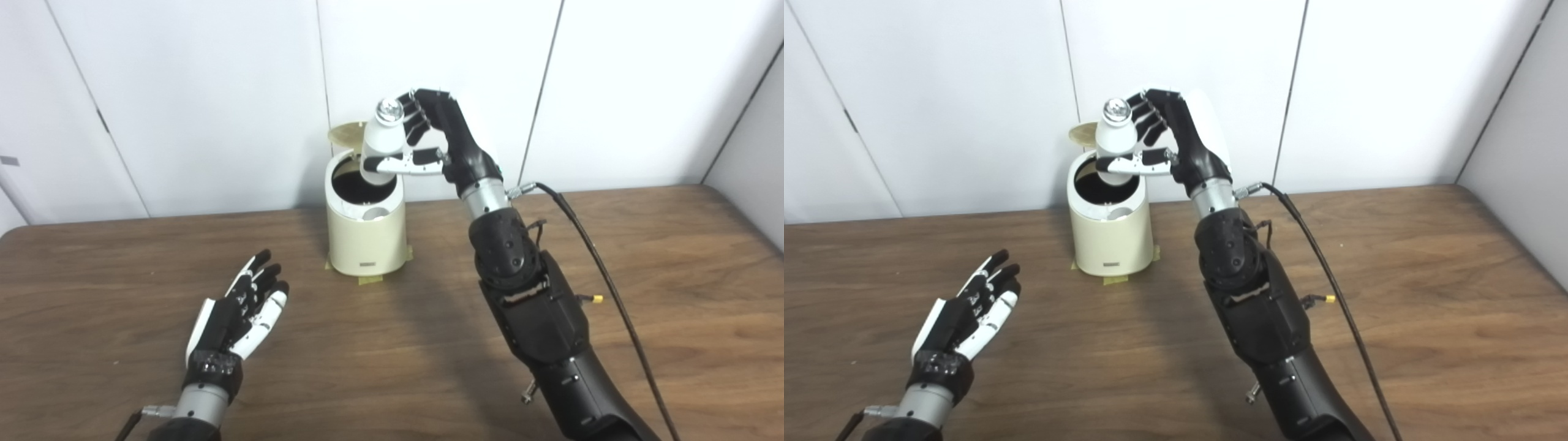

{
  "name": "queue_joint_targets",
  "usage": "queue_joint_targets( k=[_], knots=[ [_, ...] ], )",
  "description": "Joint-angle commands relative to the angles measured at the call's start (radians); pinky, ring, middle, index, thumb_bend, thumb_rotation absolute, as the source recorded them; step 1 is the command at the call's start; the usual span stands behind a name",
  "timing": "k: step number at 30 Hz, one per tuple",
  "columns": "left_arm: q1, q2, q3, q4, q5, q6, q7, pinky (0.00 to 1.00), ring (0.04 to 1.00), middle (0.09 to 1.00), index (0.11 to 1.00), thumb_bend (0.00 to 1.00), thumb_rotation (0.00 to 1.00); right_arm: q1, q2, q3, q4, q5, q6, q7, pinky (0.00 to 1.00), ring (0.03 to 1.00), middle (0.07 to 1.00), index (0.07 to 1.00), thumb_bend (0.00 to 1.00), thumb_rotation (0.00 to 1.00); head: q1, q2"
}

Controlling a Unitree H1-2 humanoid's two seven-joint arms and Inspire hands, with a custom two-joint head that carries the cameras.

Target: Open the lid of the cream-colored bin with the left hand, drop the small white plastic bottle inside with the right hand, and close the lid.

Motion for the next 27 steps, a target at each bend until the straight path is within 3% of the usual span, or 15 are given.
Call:
queue_joint_targets(
  k=[1,17,27],
  knots=[
    [-0.022,-0.015,-0.005,-0.015,0.019,-0.001,-0.007,1.0,0.932,0.912,0.974,0.35,0.45,-0.057,0.01,-0.001,0.0,0.003,-0.057,-0.013,0.35,0.426,0.477,0.484,0.53,0.0,0.008,-0.001],
    [-0.015,-0.072,0.003,-0.016,0.053,-0.003,-0.024,1.0,0.954,0.912,0.975,0.36,0.42,-0.107,0.052,-0.022,0.155,0.014,-0.143,-0.066,0.37,0.435,0.484,0.485,0.53,0.0,0.034,-0.001],
    [-0.004,-0.086,0.016,-0.024,0.052,-0.002,-0.032,1.0,0.941,0.905,0.976,0.35,0.4,-0.13,0.05,-0.031,0.252,-0.003,-0.227,-0.168,0.37,0.424,0.485,0.497,0.52,0.0,0.047,0.003]
  ],
)
